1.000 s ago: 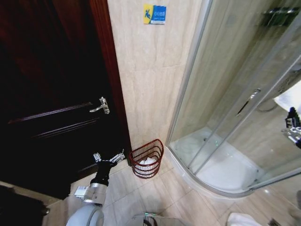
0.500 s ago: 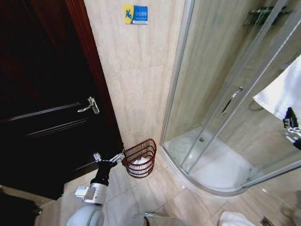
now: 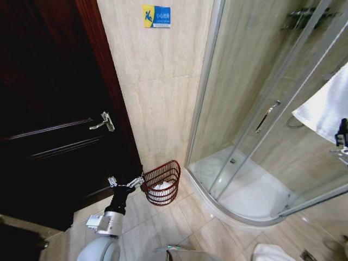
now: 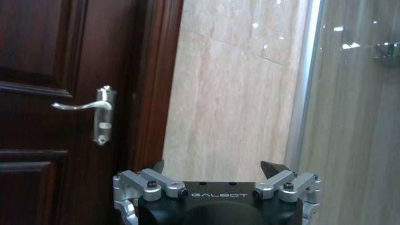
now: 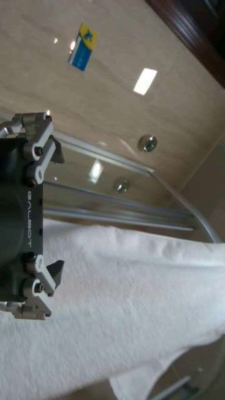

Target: Discard the used towel into the hamper.

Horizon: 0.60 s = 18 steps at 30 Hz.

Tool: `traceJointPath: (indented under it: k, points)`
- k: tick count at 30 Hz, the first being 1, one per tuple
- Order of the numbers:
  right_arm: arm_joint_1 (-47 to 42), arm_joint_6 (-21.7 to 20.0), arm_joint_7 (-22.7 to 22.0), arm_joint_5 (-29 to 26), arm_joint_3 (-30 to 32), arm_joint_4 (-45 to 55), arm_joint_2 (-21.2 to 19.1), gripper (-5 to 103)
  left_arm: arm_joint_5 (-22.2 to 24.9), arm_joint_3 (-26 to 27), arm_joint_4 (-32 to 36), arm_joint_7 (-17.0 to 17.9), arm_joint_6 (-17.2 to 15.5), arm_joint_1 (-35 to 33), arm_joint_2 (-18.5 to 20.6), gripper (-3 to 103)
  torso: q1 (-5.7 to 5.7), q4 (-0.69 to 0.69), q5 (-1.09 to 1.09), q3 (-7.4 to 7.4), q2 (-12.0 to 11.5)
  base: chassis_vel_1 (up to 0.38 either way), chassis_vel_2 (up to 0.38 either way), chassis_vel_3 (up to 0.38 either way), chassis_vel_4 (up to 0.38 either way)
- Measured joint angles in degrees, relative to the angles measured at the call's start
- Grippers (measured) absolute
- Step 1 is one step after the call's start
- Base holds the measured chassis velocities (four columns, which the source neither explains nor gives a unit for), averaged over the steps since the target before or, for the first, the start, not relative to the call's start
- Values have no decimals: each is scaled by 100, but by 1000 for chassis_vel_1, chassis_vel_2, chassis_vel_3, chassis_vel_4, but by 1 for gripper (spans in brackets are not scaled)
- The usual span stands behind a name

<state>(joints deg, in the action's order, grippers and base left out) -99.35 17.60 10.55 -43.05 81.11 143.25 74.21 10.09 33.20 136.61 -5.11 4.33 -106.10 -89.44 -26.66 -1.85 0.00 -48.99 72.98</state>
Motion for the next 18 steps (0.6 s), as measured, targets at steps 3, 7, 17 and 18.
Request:
traceJointPath:
  k: [3,7,17,18]
  points:
    - [-8,8,-4,-67,144,0,-29,100,0,0,0,0,0,0,0,100,0,0,-1,0,0,-34,-36,-33,-43]
    - [-19,22,-5,-149,253,-1,-47,100,0,0,0,0,0,0,0,100,0,0,0,0,0,-63,-62,-66,-63]
    - [18,118,-276,-177,333,-1,-113,100,0,0,0,0,0,0,0,100,0,-1,-1,0,0,-98,-88,-90,-85]
    - [18,121,-277,-176,345,-1,-114,100,0,0,0,0,0,0,0,100,0,0,-1,0,0,-122,-117,-101,-123]
